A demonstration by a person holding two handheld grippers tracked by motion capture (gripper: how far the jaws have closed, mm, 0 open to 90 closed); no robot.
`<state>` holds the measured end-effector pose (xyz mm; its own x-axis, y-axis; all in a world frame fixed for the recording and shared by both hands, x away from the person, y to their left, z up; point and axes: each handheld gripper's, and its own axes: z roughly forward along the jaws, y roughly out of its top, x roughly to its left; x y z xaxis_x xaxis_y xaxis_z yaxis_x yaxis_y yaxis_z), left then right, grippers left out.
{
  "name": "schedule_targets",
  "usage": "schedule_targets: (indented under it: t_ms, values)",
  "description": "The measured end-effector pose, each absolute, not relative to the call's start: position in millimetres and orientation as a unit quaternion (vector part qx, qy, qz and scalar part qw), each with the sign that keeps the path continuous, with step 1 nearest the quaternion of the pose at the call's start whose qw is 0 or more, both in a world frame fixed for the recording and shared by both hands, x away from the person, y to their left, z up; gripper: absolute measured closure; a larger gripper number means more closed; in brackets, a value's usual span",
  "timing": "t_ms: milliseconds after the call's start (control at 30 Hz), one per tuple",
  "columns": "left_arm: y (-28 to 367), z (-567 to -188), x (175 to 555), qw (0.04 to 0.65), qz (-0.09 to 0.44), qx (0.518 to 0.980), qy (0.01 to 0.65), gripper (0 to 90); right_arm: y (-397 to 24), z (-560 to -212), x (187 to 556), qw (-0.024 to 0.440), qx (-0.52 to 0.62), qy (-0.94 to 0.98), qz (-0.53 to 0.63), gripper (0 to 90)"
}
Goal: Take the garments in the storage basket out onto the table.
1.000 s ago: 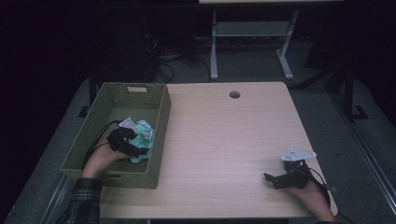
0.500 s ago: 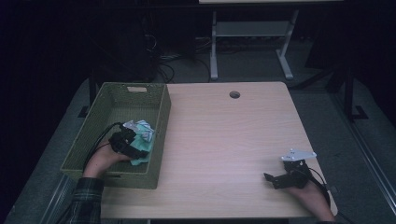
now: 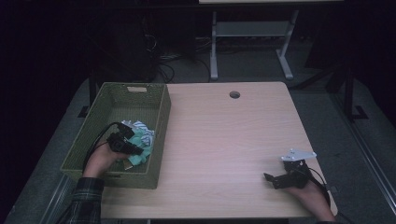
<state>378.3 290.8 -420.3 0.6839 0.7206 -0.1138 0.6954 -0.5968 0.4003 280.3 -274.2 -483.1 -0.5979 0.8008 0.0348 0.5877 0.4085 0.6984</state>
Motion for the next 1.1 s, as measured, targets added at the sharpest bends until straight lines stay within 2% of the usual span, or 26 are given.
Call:
schedule_targets:
  t_ms: [133, 533, 1100]
  values:
    - [293, -418, 378, 0.215, 0.026, 0.892, 0.397, 79.3, -274, -483, 280, 0.155, 0.421, 0.825, 0.344, 0.0]
    - [304, -406, 377, 0.277, 0.029, 0.869, 0.408, 79.8, -274, -483, 280, 0.155, 0.421, 0.825, 0.344, 0.0]
    - [323, -382, 371, 0.383, 0.07, 0.826, 0.407, 80.7, -274, -483, 280, 0.155, 0.421, 0.825, 0.344, 0.0]
